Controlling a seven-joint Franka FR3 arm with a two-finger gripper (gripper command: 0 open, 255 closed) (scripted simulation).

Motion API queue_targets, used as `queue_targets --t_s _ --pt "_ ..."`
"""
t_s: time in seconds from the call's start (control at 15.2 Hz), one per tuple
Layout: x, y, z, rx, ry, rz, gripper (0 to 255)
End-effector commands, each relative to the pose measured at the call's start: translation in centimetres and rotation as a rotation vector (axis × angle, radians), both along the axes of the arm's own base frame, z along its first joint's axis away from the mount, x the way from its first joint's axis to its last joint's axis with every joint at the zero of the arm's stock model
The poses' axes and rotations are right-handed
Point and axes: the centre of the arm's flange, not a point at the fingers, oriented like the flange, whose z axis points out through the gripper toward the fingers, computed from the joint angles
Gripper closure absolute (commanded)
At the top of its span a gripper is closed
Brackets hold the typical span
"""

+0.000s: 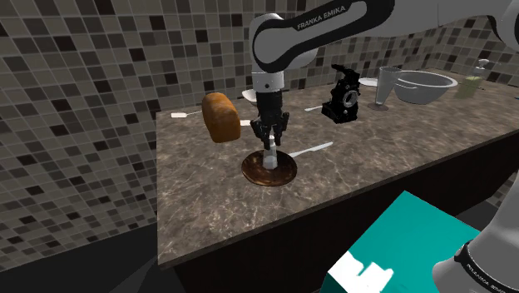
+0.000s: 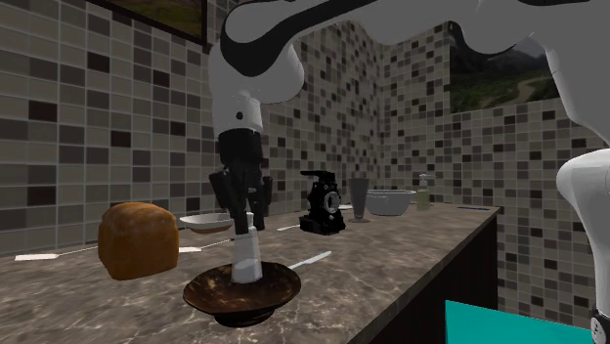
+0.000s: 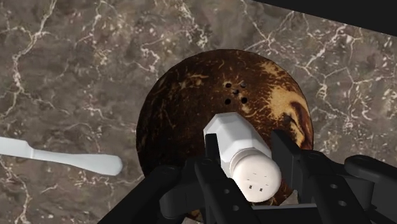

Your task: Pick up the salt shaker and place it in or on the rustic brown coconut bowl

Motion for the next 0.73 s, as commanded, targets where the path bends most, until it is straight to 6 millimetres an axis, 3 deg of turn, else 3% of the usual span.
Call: queue_targets --t_s 0.0,0.4,0.46,0.66 --pt "0.01 0.03 -0.48 0.000 -0.001 0.000 255" --pt "0.02 0.03 -0.48 0.000 -0.001 0.000 255" --pt "0.02 0.03 -0.48 0.000 -0.001 0.000 0" --pt "0.02 0.03 -0.48 0.000 -0.001 0.000 0"
